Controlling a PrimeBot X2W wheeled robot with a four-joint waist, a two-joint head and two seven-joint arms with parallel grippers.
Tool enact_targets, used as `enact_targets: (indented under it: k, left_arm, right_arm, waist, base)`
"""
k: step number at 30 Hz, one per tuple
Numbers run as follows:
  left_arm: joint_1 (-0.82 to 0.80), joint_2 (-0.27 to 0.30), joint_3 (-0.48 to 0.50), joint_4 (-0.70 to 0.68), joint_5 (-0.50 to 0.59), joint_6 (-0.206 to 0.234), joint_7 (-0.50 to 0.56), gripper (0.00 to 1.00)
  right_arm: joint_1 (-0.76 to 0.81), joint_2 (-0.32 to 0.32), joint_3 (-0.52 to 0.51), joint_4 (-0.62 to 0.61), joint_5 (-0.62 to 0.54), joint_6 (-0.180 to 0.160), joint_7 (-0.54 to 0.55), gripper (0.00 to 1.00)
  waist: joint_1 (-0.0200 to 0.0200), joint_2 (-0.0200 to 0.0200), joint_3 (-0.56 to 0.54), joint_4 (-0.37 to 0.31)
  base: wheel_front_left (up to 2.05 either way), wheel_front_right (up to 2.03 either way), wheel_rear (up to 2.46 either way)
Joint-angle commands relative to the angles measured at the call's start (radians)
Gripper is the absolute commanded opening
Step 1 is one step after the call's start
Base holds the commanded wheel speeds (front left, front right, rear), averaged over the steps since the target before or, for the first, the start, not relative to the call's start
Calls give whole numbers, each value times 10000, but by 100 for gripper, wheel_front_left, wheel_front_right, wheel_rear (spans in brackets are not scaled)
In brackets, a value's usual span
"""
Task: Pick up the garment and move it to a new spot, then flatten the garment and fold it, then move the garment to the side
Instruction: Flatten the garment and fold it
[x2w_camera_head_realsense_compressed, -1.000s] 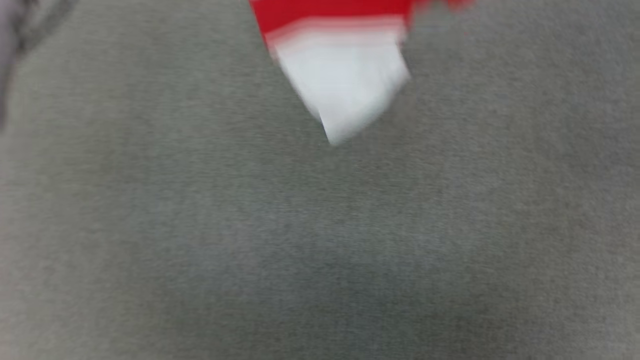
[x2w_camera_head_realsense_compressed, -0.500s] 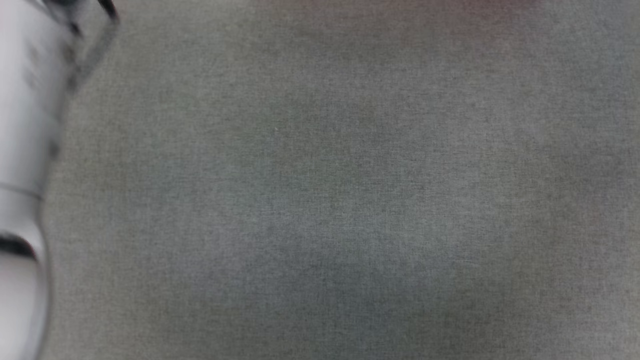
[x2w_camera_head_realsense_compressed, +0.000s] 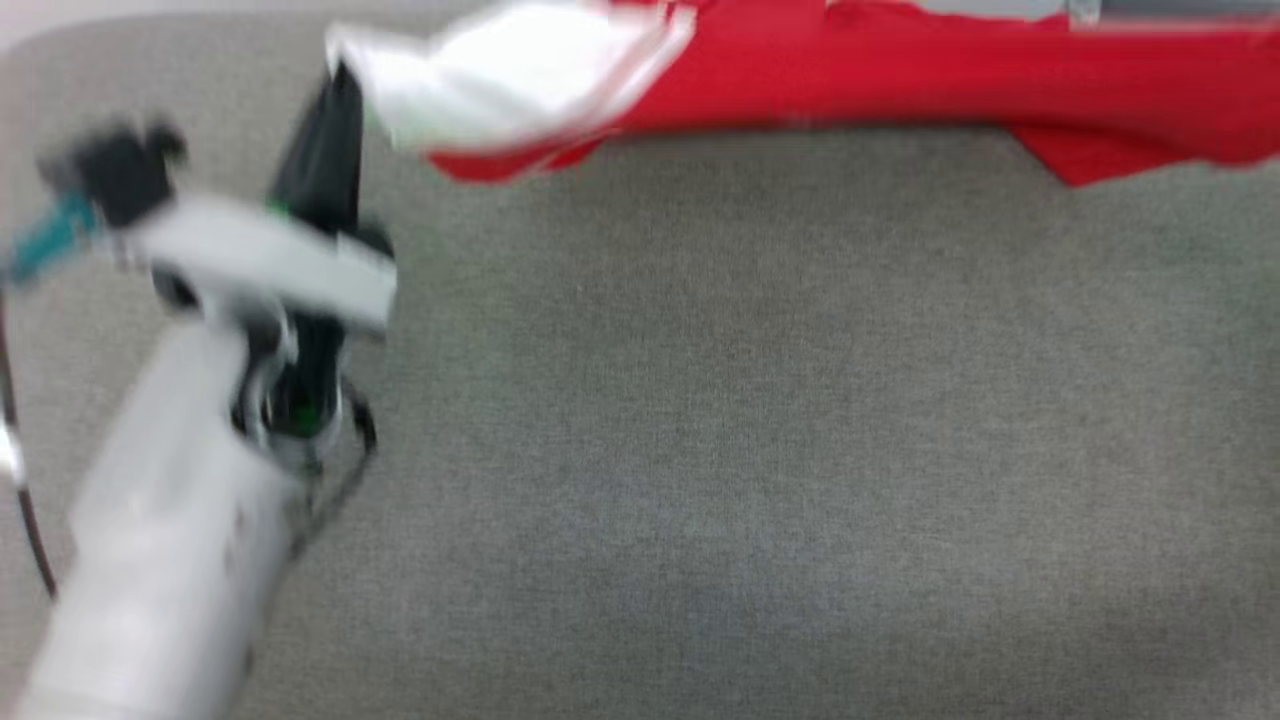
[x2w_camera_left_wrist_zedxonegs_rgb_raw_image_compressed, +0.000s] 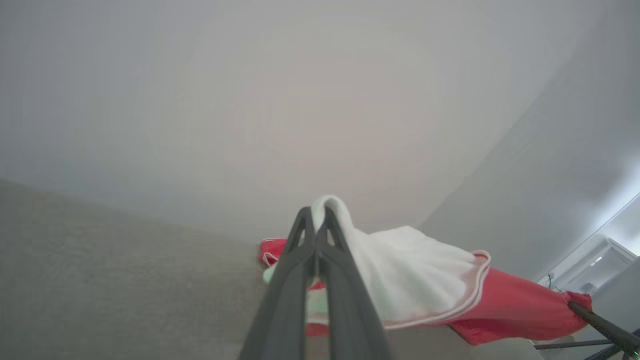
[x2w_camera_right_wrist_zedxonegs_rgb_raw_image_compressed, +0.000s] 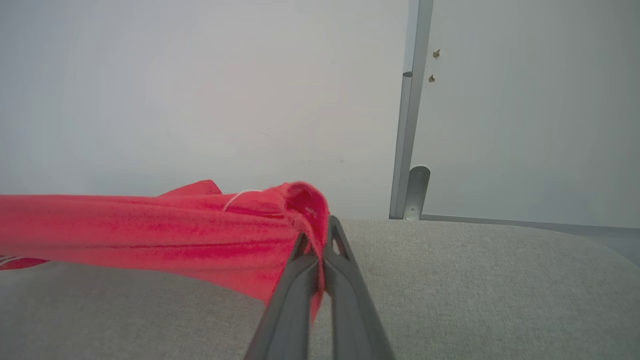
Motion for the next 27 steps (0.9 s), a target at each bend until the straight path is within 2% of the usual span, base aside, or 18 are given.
enact_targets:
  k: [1, 10, 15, 20, 27]
  left_arm:
    - [685, 62, 335, -312, 269, 47, -74, 0]
    - [5137, -350, 1863, -2994, 1510, 692, -77, 0]
    - [6875, -371, 2004, -4312, 1999, 1095, -77, 0]
    - [7981, -240, 1887, -5548, 2363, 1613, -55, 0]
    - [9571, -61, 2045, -7486, 2745, 2611, 69, 0]
  right_arm:
    - [495, -331, -37, -153, 174, -38, -95, 0]
    - [3575, -1573, -242, -2097, 805, -56, -151, 0]
    - [4838, -2079, -795, -2995, 685, -64, -90, 0]
    - [5985, -2301, -1555, -3784, 441, -64, 131, 0]
    - [7632, -2220, -2966, -5008, 8, -64, 595, 0]
  waist:
    - [0, 0, -425, 9]
    - [0, 0, -1355, -163]
    - [0, 0, -1497, -239]
    - [0, 0, -1556, -236]
    - [0, 0, -1515, -266]
  base:
    - [0, 0, 0]
    - [0, 0, 0]
    - [0, 0, 0]
    - [0, 0, 0]
    - [0, 0, 0]
